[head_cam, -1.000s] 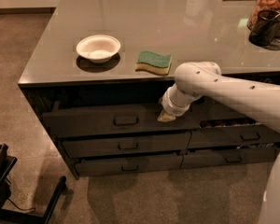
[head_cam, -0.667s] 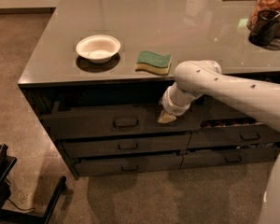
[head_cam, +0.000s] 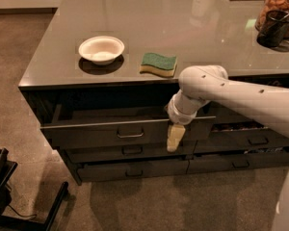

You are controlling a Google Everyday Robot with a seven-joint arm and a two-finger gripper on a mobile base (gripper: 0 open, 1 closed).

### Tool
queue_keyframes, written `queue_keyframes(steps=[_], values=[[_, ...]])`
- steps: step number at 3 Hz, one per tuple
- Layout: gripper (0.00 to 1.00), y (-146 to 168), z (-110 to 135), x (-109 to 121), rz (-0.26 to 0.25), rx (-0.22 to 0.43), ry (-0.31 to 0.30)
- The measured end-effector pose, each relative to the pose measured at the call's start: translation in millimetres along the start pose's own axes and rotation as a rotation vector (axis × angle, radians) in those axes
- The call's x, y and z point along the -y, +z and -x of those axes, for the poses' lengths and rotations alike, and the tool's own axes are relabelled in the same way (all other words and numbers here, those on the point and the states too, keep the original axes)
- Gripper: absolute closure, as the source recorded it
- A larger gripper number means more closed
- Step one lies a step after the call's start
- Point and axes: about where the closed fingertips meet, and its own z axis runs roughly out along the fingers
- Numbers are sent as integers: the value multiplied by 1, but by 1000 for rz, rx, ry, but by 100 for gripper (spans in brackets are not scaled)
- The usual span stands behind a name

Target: Open top drawer

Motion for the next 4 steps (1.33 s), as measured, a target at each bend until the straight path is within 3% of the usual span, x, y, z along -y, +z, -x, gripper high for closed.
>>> queue_keyframes(steps=[2, 3, 4], values=[[0, -2, -8, -50, 82, -26, 27], [0, -29, -5, -83, 144, -83, 46], [0, -29, -5, -83, 144, -83, 46]])
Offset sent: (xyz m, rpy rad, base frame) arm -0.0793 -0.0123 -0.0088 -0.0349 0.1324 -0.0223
